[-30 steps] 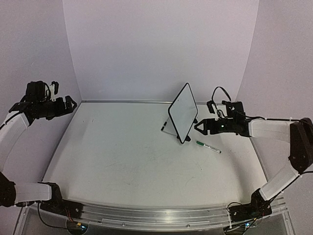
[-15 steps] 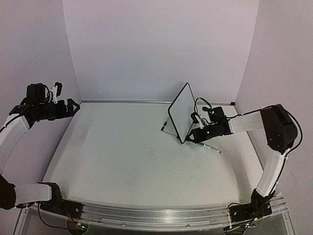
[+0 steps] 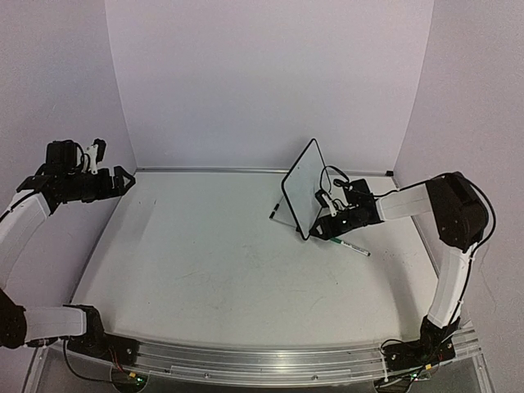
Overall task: Write a sentence on the whiteboard
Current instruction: Move the whiteboard to the center of the board.
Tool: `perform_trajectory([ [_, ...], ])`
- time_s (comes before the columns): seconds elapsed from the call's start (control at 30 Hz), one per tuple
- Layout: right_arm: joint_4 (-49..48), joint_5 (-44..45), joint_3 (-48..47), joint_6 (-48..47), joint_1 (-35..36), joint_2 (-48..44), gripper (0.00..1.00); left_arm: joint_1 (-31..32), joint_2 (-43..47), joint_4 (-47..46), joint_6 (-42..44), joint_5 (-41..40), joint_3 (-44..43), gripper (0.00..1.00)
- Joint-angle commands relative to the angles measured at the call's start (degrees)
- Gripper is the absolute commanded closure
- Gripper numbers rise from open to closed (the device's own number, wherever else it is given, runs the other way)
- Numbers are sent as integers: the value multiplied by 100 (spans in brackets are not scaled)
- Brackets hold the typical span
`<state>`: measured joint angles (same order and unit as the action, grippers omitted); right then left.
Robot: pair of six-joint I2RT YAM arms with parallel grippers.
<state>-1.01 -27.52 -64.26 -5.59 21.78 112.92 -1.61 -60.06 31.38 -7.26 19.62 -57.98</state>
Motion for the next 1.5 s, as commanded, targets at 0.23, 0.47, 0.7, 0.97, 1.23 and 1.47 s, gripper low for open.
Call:
perform_trajectory([
  [0.23, 263, 109, -285, -224, 432, 124, 59, -15, -125, -159, 92, 237, -47, 1],
  [0.47, -114, 432, -216, -105, 808, 154, 61, -15, -145, -155, 91, 219, -39, 0],
  [0.7, -874, 823, -9, 186, 846, 269, 61, -11, -152, -148, 83, 209, -46, 0],
  [0.97, -1075, 980, -72, 152, 905, 449, 64, -15, -165, -149, 84, 209, -49, 1],
  [1.23, -1223, 1497, 58, 84, 1196, 404, 86, -15, -199, -140, 81, 199, -57, 1],
  [1.47, -1402, 2642, 304, 191, 1717, 171, 100, -15, -178, -140, 74, 162, -50, 1],
])
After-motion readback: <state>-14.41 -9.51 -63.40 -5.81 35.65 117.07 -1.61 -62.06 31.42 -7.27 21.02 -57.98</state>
